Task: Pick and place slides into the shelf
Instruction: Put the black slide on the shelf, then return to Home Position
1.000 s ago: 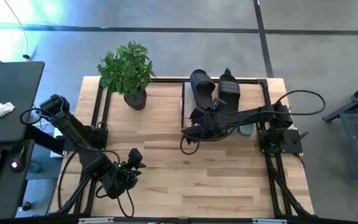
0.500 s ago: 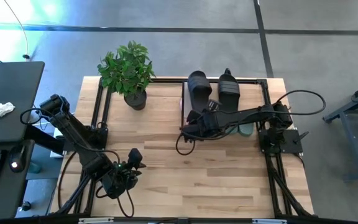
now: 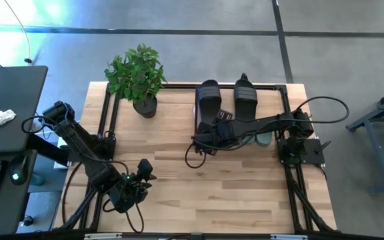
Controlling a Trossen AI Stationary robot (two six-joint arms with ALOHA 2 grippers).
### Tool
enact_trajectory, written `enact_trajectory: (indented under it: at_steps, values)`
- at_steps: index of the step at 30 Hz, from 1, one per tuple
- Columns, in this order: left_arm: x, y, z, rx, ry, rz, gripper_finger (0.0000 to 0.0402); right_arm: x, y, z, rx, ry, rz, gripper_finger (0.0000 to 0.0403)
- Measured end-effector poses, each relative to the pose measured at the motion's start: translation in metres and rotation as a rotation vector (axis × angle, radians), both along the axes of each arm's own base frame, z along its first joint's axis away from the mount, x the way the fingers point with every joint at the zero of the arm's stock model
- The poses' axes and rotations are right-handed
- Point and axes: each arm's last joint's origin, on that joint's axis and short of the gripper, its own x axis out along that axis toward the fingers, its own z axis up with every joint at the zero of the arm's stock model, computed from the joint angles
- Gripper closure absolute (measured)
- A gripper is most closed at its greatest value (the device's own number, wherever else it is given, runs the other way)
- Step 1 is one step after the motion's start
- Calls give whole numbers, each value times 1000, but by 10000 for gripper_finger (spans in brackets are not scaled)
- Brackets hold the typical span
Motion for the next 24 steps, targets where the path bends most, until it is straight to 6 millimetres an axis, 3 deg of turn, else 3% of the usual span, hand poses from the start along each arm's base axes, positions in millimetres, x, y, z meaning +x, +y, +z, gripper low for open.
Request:
enact_trajectory:
  at_steps: [6,15,20,24]
  values:
    - [0,0,0,0,0,0,236,4,2,0,19,-15,48,196]
    - [0,0,0,-2,-1,3,236,3,12,3,41,-11,94,190]
    - [0,0,0,-2,-1,3,236,-2,30,23,40,-11,154,190]
    - [0,0,0,-2,0,3,236,-17,42,43,30,44,161,190]
